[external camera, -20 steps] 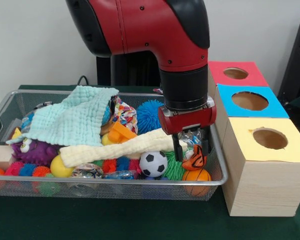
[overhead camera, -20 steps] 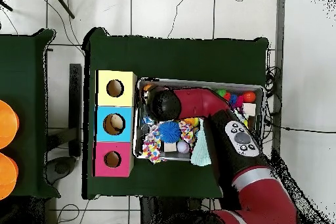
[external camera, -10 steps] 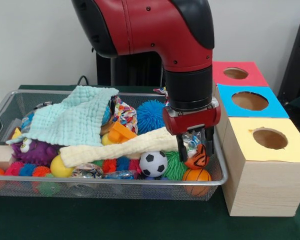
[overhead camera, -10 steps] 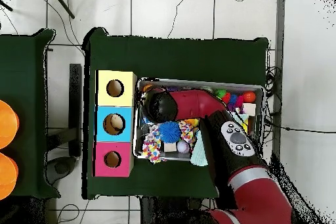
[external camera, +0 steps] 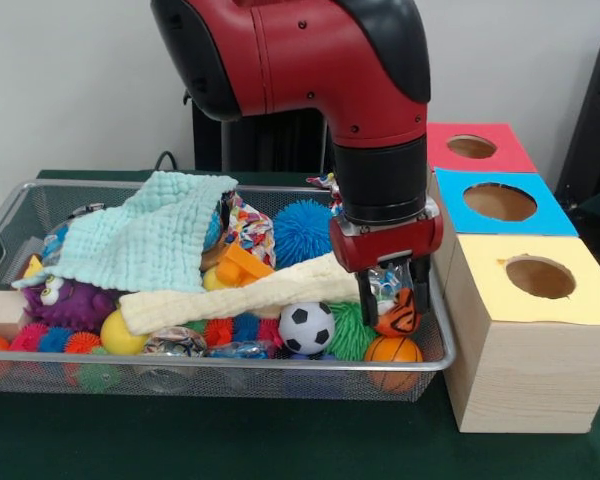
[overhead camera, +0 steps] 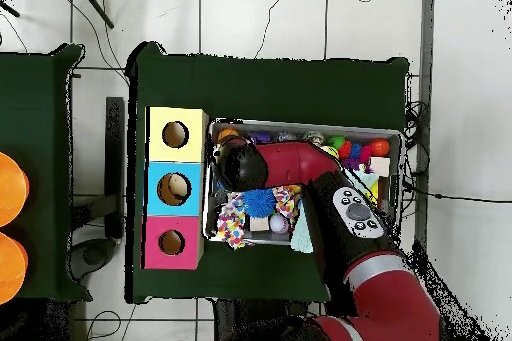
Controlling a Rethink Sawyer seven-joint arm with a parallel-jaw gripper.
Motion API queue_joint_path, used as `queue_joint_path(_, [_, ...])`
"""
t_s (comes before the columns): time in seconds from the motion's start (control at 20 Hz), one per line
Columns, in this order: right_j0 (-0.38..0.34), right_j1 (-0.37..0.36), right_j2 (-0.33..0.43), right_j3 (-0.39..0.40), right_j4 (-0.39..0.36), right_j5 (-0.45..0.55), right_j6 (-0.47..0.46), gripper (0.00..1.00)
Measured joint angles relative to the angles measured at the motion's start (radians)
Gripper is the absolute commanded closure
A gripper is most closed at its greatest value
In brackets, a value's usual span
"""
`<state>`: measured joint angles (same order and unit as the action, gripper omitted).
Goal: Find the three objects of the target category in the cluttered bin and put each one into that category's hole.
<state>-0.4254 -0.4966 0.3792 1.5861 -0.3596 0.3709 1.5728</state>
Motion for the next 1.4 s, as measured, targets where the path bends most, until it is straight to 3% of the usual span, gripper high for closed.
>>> queue_joint_path(0.9, [0.002, 0.056, -0.052, 0.043, -0.036, -0.265, 0.000, 0.00])
queue_joint_path(0.95, [0.006, 0.055, -0.065, 0.052, -0.035, -0.285, 0.000, 1.00])
queue_joint_path(1.4, [0.051, 0.044, -0.126, 0.073, -0.036, -0.329, 0.000, 1.00])
